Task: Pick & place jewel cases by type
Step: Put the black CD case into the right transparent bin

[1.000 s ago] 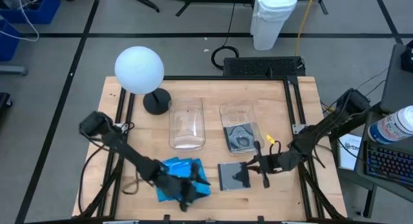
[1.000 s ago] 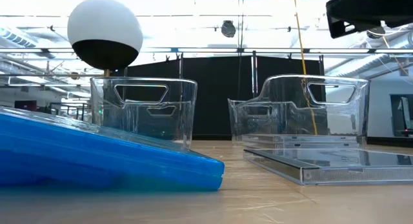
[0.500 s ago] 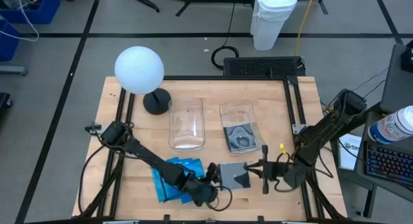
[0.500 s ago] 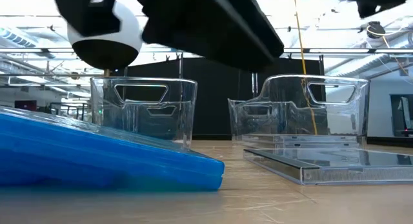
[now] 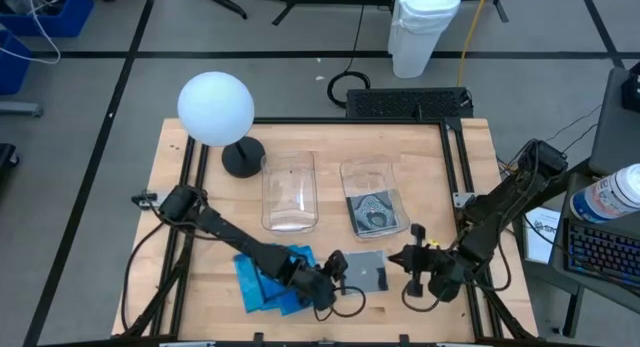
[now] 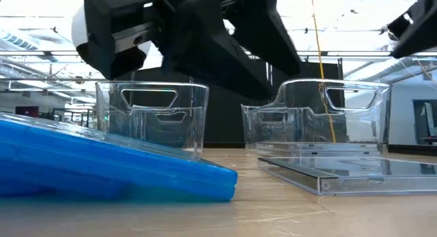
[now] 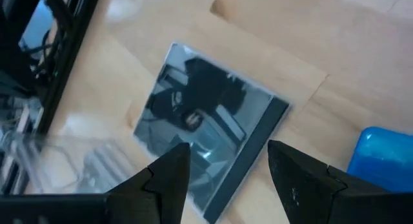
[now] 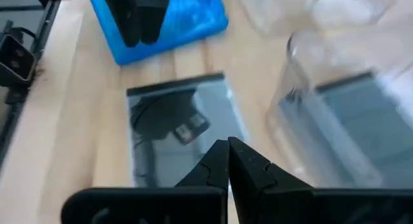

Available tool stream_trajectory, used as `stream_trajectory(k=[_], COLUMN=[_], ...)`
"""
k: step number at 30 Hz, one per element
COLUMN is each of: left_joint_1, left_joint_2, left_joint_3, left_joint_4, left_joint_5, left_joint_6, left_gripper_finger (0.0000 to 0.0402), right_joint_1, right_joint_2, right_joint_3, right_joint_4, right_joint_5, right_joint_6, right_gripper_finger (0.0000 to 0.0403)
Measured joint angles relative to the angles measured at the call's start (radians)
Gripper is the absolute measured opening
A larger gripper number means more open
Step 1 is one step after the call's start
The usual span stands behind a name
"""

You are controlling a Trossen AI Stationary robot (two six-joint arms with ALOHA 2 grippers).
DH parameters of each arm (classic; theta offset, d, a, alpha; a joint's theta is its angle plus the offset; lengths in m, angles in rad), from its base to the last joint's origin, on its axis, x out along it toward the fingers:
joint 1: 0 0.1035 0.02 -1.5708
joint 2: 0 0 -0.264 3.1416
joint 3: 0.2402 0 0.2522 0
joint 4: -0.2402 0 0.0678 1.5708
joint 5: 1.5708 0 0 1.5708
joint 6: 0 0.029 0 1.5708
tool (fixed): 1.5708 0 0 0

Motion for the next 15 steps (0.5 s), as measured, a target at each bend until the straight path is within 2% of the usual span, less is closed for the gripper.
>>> stream_trajectory(k=[4, 8, 15], left_joint_1=[0.003, 0.006, 0.026], left_joint_2=[0.050, 0.095, 0.099], left_joint_3=[0.000, -0.001, 0.001], left_joint_4=[0.029, 0.034, 0.058], left_joint_5=[-0.003, -0.069, -0.082], left_joint_6=[0.060, 0.131, 0.160], left_gripper_finger=[0.0211, 0.0212, 0.0211], right_joint_1=[-0.001, -0.003, -0.006], right_joint_2=[0.000, 0.000, 0.000], right_joint_3=[-0.022, -0.051, -0.096], right_joint_4=[0.007, 0.006, 0.008], right_joint_5=[-0.070, -0.135, -0.184], right_joint_6=[0.130, 0.249, 0.396], right_gripper_finger=[0.0000, 0.0000, 0.0000])
